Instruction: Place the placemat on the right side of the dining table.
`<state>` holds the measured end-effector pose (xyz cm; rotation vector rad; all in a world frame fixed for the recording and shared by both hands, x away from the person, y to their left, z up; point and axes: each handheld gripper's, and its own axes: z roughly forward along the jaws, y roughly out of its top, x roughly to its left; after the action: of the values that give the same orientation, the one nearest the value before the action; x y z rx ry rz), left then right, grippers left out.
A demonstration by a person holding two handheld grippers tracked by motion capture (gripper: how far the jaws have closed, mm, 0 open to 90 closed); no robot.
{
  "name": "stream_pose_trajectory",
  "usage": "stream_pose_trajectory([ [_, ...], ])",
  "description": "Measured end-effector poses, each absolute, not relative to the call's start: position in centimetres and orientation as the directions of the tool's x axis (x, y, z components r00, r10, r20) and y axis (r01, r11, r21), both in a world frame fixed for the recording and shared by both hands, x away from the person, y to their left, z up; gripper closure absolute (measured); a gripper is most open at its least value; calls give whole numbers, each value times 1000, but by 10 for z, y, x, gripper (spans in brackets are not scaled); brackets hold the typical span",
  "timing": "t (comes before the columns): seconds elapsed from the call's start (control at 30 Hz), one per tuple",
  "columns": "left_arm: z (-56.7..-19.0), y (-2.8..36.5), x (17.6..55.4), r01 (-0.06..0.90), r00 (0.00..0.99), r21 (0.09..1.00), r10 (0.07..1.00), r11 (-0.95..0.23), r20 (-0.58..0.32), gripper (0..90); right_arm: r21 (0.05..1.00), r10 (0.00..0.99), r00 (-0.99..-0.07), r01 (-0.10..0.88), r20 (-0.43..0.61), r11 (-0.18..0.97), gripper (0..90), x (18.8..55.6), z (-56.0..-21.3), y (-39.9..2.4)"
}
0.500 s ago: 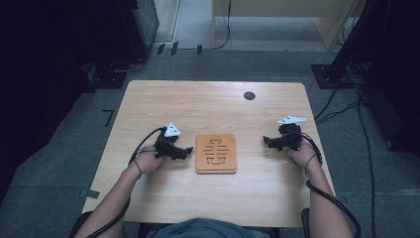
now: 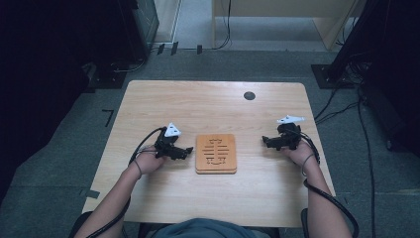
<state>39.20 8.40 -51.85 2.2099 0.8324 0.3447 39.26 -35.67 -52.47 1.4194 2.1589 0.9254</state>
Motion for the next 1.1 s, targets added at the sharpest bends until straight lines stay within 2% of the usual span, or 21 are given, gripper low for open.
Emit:
stream_pose_trajectory([
  [1.1,-518,84,392,460,754,721,657,-519,-8,96,690,934,-355,684,30,238,0,398,-523,-351],
])
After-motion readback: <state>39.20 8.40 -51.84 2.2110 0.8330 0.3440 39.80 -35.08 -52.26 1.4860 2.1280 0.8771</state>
